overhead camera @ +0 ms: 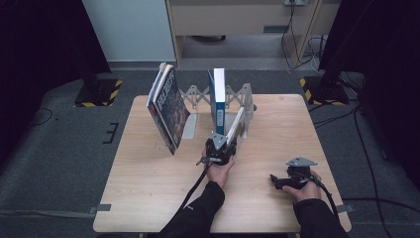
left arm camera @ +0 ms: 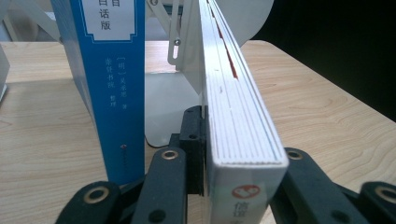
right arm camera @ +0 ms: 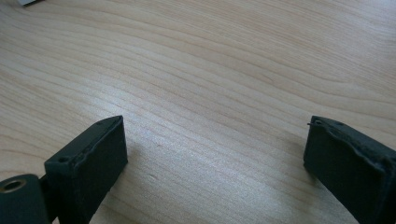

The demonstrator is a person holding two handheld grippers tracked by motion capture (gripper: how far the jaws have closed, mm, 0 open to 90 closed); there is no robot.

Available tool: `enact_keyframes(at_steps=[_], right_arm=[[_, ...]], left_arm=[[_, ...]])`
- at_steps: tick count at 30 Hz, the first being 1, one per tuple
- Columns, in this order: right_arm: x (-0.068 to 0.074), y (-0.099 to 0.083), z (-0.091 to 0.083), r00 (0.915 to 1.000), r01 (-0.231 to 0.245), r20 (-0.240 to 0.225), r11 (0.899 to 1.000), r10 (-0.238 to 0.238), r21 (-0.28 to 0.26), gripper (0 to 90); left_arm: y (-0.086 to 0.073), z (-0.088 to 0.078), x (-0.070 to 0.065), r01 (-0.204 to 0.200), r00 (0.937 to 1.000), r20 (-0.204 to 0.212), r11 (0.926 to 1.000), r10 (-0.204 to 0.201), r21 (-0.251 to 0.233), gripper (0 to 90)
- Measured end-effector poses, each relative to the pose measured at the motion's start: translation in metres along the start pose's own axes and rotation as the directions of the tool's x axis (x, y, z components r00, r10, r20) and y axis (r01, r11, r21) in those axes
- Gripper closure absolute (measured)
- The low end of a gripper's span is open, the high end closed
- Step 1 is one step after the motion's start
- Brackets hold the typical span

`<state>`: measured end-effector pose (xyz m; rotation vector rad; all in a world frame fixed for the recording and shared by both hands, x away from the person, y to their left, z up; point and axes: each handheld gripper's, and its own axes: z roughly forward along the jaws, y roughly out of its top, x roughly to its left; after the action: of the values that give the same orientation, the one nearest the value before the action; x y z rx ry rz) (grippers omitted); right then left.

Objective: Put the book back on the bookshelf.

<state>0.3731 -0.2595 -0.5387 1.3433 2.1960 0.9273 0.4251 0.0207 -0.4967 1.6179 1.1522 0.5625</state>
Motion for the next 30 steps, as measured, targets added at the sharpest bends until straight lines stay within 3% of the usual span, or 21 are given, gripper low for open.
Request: enact_keyframes(at_steps=[7, 12, 19, 30], right_arm=[[0.000, 0.000, 0.000, 1.0000, 0.002, -0.001, 1.000, -0.002, 0.000, 6.3], [0.000, 0.000, 0.000, 1.0000, 0.002, -0.001, 1.000, -0.002, 0.000, 6.3], [0.000, 0.000, 0.000, 1.0000, 0.002, -0.001, 1.000, -0.002, 0.000, 6.2], [0.000, 0.000, 0.000, 1.0000, 0.001, 0.000, 1.000, -0.001, 0.000, 6.2]], left_arm=[[0.000, 0.004, 0.004, -0.018, 0.9995, 0.028, 0.9998, 0.018, -0.007, 69.7], [-0.006, 0.000, 0.005, -0.040, 0.9965, 0.074, 0.9992, 0.040, -0.002, 60.6], [-0.011, -0.012, 0.008, -0.030, 0.9934, 0.111, 0.9996, 0.030, 0.001, 66.7], [-0.005, -0.003, 0.001, -0.043, 0.9950, 0.091, 0.9991, 0.042, 0.006, 67.2]])
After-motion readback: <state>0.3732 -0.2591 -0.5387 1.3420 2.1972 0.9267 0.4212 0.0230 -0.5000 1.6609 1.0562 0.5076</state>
